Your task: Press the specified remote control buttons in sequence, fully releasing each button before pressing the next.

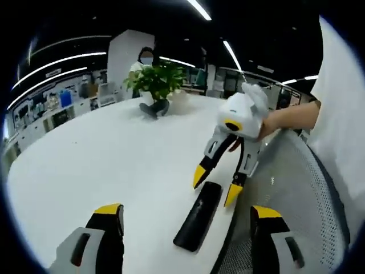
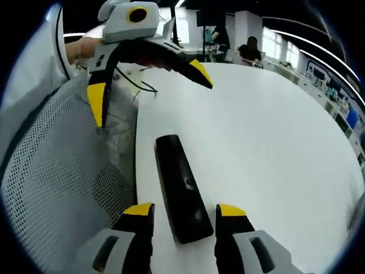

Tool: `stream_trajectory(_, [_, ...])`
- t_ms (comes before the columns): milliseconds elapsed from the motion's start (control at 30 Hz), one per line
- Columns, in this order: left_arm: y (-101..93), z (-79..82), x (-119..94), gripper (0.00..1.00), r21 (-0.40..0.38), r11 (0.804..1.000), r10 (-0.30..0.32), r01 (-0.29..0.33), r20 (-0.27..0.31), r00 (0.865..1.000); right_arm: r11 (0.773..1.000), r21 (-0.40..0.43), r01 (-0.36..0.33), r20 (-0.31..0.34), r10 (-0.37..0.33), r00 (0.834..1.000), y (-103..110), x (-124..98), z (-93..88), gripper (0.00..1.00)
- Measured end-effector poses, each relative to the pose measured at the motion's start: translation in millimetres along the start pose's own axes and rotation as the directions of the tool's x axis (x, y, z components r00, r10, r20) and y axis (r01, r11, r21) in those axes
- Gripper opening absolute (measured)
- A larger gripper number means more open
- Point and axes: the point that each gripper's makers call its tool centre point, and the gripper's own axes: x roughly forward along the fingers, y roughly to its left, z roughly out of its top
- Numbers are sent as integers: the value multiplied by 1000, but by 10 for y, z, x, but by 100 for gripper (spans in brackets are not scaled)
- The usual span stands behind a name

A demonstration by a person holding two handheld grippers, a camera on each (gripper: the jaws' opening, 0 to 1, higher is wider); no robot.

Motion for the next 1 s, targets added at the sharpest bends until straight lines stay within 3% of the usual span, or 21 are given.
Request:
stream_trajectory(200, [134, 122, -186, 100, -18, 995, 99, -97, 104, 990, 999, -39, -12, -29, 10, 1000, 15, 34, -22, 36])
stream_trajectory(400, [220, 208, -328, 100, -54, 977, 211, -205, 173, 962, 997, -72, -10, -56, 6, 998, -19, 27, -53, 30])
stream_trajectory(567, [349, 459, -539, 98, -138, 943, 332, -303, 325, 886, 996, -83, -12, -80, 5, 997, -56, 25, -75, 27])
stream_trajectory(700, [471, 625, -720, 98, -198, 922, 385, -332, 411, 826, 995, -97, -22, -94, 13, 995, -59, 18, -82, 24])
stream_trajectory(767, [517, 647, -794, 97, -222, 915, 403, -338, 429, 809, 994, -103, -26, -99, 16, 995, -64, 21, -83, 23])
stream_trajectory(867, [637, 575, -905, 97, -240, 904, 427, -355, 433, 794, 994, -102, -29, -103, 18, 995, -82, 22, -74, 23])
stream_trajectory(1000, [665, 532, -920, 97, -204, 892, 451, -402, 401, 797, 996, -86, -17, -99, 8, 995, -165, 42, -46, 23])
